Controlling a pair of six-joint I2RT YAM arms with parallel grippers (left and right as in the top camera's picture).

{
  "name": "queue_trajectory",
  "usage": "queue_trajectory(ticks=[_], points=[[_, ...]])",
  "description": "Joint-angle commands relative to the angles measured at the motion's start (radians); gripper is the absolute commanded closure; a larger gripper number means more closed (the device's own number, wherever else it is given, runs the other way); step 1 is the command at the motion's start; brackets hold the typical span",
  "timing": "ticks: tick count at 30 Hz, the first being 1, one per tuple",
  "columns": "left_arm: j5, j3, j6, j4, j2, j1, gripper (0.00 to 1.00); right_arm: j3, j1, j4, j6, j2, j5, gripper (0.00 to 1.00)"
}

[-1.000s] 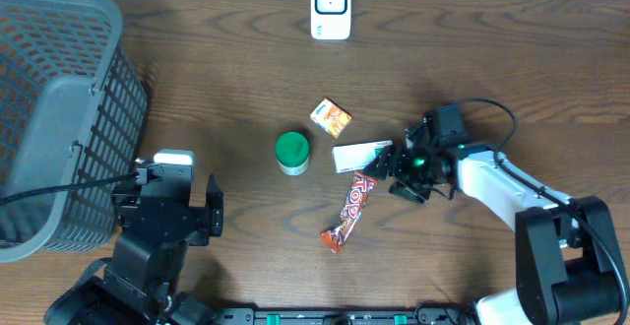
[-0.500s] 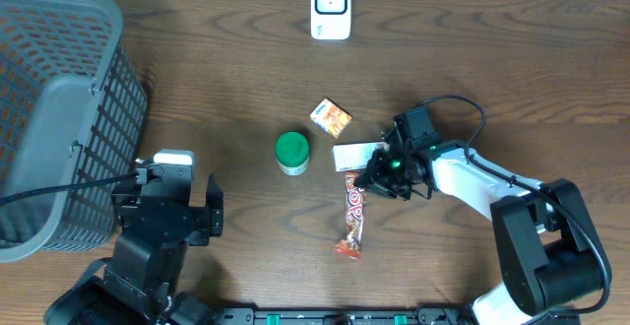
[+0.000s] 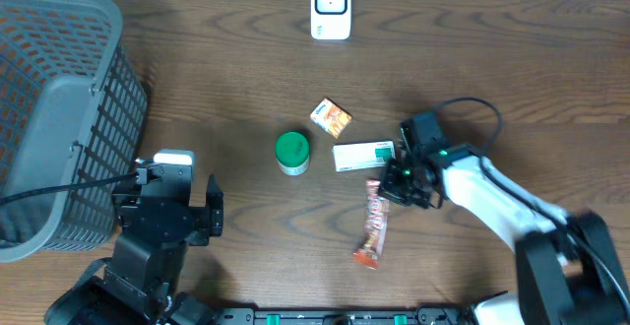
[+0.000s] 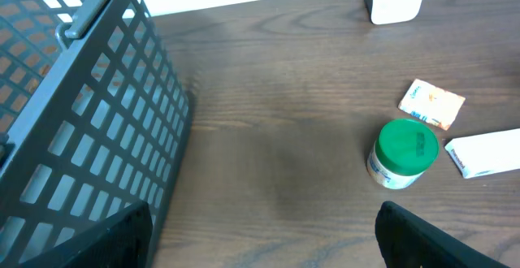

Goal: Scan the item barcode

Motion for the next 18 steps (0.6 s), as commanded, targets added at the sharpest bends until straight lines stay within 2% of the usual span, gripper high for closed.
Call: queue_trajectory(ticks=[1,9,18], points=[[-0.013,-0.006,-0.010,-0.002,-0.004,-0.003,0.12,-0.006,0.006,-0.079,0.048,-0.157,0.304,0.99],[-0.013,-0.006,-0.010,-0.002,-0.004,-0.003,0.12,-0.006,0.007,-0.265,0.133,-0.362,0.643,0.99],[-0.013,-0.006,-0.010,-0.002,-0.004,-0.003,0.12,-0.006,0.078,-0.235,0.211,-0.364,1.074,0.99]])
